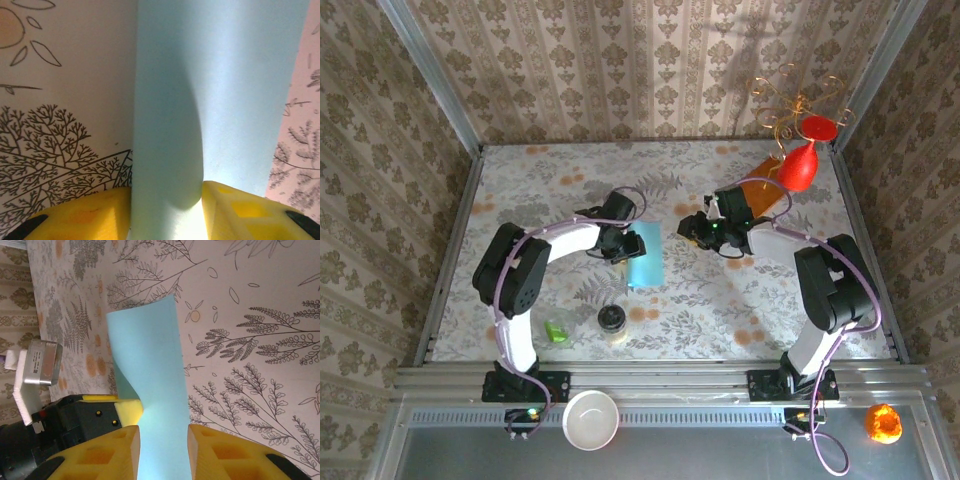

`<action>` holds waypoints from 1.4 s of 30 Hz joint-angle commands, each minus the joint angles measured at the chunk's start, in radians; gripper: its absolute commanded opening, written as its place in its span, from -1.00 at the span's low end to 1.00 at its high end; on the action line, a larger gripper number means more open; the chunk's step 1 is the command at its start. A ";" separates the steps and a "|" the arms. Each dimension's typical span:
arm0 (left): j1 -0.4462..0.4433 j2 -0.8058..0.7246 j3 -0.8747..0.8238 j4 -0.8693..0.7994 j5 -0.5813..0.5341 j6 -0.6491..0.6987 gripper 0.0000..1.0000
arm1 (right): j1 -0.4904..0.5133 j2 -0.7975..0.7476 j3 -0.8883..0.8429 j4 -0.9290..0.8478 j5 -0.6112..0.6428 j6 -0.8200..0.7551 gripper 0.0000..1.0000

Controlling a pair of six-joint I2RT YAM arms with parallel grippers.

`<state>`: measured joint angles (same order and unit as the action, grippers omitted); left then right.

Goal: Fold a paper plane with a square sheet of paper (pick it up from the middle)
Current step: Hold the square sheet of paper at the center of the table.

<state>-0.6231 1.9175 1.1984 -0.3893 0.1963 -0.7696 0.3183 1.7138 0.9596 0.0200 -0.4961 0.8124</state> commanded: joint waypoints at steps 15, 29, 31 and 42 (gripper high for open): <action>-0.062 0.213 0.016 -0.143 -0.042 -0.046 -0.02 | -0.001 0.023 -0.025 0.003 -0.022 -0.035 -0.35; -0.061 0.248 0.041 -0.160 -0.028 -0.045 0.01 | 0.012 0.055 -0.027 0.021 -0.057 -0.042 -0.34; -0.061 0.249 0.038 -0.160 -0.028 -0.045 0.01 | 0.013 0.059 -0.027 0.022 -0.061 -0.044 -0.34; -0.062 0.262 0.045 -0.170 -0.020 -0.039 0.04 | 0.044 0.101 -0.001 0.039 -0.124 -0.059 -0.38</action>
<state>-0.6624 2.0056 1.3247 -0.5396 0.1169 -0.7998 0.3424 1.7958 0.9451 0.0471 -0.5724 0.7803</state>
